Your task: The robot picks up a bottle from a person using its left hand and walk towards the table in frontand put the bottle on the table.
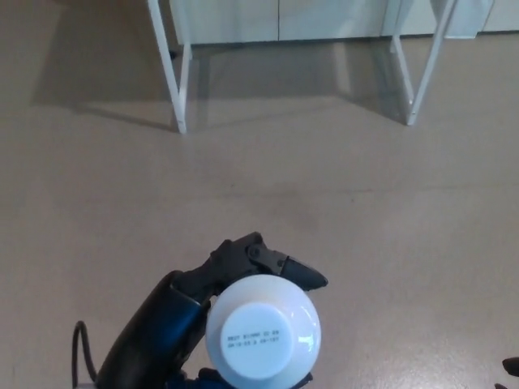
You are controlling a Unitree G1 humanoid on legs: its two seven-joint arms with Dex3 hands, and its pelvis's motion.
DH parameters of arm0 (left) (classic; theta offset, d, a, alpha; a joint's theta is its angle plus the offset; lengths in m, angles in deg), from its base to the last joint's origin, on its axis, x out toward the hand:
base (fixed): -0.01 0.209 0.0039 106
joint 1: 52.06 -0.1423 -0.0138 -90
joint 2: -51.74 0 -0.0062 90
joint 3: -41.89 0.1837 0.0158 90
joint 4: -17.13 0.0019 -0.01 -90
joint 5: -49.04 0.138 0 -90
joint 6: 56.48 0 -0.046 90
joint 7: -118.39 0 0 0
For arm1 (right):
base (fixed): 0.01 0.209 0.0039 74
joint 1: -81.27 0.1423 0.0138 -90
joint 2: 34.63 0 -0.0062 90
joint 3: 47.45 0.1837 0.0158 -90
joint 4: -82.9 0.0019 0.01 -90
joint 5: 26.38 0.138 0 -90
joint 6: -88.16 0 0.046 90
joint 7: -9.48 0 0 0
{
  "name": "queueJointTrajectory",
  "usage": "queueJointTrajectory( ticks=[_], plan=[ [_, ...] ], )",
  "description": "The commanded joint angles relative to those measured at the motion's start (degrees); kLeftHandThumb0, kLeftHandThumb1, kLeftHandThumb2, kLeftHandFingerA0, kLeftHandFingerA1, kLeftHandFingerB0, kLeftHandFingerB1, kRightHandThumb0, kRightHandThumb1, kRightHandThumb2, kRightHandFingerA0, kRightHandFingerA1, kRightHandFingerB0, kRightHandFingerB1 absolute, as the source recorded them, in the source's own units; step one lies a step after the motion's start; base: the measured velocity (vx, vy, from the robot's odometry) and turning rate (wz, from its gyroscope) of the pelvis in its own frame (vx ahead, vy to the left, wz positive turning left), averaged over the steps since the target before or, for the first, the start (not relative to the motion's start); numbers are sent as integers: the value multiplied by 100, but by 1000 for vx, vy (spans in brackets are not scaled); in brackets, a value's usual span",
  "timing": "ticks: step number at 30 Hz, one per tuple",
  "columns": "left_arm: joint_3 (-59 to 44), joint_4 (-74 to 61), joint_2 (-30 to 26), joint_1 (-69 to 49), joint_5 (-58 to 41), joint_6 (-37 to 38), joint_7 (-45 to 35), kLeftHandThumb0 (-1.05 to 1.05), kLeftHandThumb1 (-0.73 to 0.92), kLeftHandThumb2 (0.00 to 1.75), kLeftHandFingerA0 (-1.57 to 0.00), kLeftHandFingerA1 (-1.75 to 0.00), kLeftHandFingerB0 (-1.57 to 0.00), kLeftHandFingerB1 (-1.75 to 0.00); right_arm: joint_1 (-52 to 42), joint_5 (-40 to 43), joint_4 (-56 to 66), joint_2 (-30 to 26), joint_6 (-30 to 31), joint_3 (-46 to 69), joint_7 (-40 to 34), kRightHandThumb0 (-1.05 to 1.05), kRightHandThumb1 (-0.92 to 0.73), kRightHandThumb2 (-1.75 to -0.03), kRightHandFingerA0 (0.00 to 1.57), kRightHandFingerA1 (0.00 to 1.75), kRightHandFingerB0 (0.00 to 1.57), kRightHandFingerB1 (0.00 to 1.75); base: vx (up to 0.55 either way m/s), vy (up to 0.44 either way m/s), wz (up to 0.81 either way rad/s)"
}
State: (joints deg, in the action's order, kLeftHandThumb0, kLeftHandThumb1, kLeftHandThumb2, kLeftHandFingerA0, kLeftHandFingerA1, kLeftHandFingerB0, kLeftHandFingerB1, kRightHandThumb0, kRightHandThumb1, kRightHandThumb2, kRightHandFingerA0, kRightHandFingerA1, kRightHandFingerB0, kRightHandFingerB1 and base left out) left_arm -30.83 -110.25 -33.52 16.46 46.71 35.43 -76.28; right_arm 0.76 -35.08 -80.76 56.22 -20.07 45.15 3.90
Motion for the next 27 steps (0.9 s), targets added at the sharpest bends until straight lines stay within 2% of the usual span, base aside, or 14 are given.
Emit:
queueJointTrajectory(
  ticks=[1, 5, 7, 11, 19, 20, 21, 22, 23, 27],
  plan=[
    [23, -53, 0, -81, 1, 25, 23, -15, 81, 70, -103, -129, -74, -109, -88, 7, 7, -74, 25, -7, 90, -52, -62, -58, 40, 35, 51, 37, 366, 54, -22],
    [5, -46, -11, -70, -18, 27, -5, -15, 78, 74, -102, -128, -74, -109, -95, -8, 29, -75, 40, -30, 78, -51, -62, -59, 37, 35, 51, 38, 455, 122, -22],
    [-37, -107, -52, 16, -85, -76, -55, -17, 79, 72, -100, -130, -72, -110, -56, 20, 39, -44, 59, -11, 57, -50, -62, -59, 42, 35, 53, 38, 435, 139, -46],
    [-42, -121, -65, -21, -137, -156, -55, -17, 80, 71, -102, -128, -72, -111, -62, 0, 15, -45, 19, -24, 84, -56, -58, -60, 41, 37, 51, 39, 430, 109, 10],
    [-57, -96, -126, 40, -118, -148, -118, -17, 80, 72, -102, -126, -72, -112, -50, 38, 5, -39, 38, 30, 151, -51, -62, -59, 44, 37, 52, 38, 461, -72, 11],
    [-61, -101, -134, 37, -124, -141, -134, -16, 78, 73, -102, -126, -71, -114, -59, 16, 8, -41, 26, 14, 141, -56, -50, -87, 33, 50, 48, 54, 606, -94, 26],
    [-67, -102, -149, 37, -135, -120, -160, -16, 78, 73, -101, -126, -71, -115, -69, -8, 12, -45, 15, -8, 129, -52, -49, -88, 31, 50, 48, 56, 589, -68, 79],
    [-70, -101, -152, 38, -138, -113, -170, -16, 78, 73, -101, -126, -71, -115, -69, -10, 11, -46, 17, -12, 124, -52, -49, -88, 31, 50, 48, 56, 582, -69, 23],
    [-74, -94, -150, 41, -147, -103, -184, -15, 78, 74, -101, -127, -70, -116, -68, -13, 13, -46, 19, -19, 113, -56, -59, -60, 40, 37, 51, 39, 410, -119, 16],
    [-80, -95, -136, -39, -148, -94, -170, -14, 76, 75, -103, -125, -73, -114, -92, 9, 9, -19, 8, -10, 110, -51, -62, -59, 41, 36, 52, 39, 385, -62, 0]
  ],
)
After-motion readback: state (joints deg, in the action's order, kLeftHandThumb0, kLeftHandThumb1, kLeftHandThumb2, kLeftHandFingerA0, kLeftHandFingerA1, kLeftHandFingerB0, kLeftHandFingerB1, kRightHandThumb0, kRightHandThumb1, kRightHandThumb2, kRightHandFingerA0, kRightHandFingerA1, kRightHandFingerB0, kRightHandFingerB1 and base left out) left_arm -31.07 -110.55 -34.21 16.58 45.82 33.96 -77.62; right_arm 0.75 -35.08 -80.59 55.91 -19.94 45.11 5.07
